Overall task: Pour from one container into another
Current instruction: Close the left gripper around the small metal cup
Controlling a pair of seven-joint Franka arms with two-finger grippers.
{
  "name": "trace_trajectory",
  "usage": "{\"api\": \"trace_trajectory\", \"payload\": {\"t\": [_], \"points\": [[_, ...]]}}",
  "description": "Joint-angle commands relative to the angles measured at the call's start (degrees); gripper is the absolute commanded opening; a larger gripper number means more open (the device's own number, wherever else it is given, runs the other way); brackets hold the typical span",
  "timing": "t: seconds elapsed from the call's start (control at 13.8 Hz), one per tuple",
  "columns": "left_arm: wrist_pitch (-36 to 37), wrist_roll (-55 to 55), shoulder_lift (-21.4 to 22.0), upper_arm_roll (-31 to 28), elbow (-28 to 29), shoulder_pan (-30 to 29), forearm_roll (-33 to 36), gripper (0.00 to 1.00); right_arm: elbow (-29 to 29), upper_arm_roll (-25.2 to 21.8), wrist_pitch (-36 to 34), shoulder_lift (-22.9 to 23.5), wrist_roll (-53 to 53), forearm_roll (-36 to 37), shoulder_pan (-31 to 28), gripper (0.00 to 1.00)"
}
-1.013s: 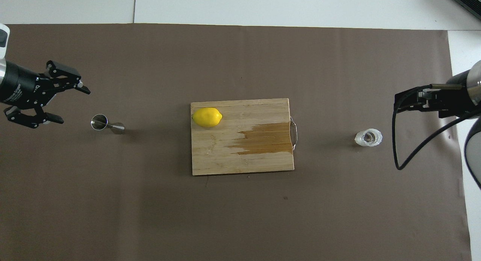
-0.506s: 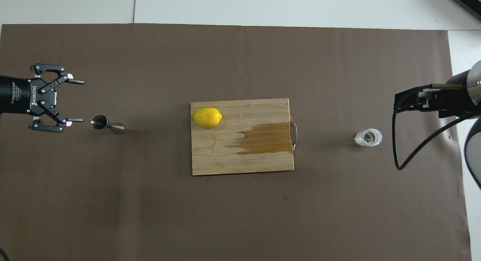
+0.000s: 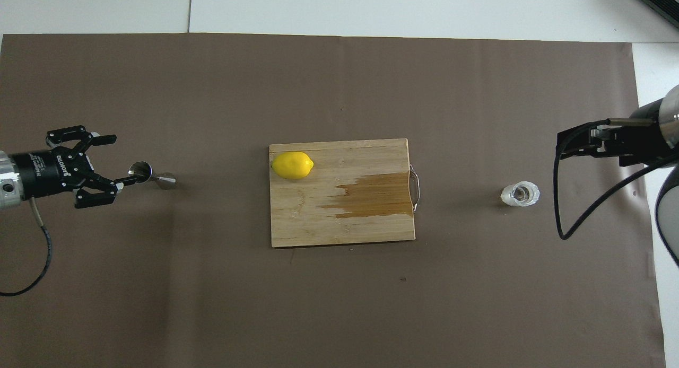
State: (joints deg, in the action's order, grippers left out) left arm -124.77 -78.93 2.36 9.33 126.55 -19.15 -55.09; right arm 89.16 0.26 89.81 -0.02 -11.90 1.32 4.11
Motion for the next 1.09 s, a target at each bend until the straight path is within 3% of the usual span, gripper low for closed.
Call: {"api": "trace_trajectory", "payload": {"t": [0.0,0.65,1.01], "points": [[-6.26,-1.40,3.70,0.34,7.64,-0.01,-4.74,1.00,0.57,0.44,-0.51,-0.77,1.18,-0.36,-0.86,1.00],[-17.08,-0.96,2.91,0.52,11.70,5.17,-11.43,1.00,0.57,0.44,-0.51,-0.77,1.18,-0.36,-0.86,1.00],[-18.23,-0.18,2.56,0.43,11.96,5.88,-12.50,1.00,0.57,0.44,-0.51,-0.77,1.18,-0.36,-0.86,1.00]]}}
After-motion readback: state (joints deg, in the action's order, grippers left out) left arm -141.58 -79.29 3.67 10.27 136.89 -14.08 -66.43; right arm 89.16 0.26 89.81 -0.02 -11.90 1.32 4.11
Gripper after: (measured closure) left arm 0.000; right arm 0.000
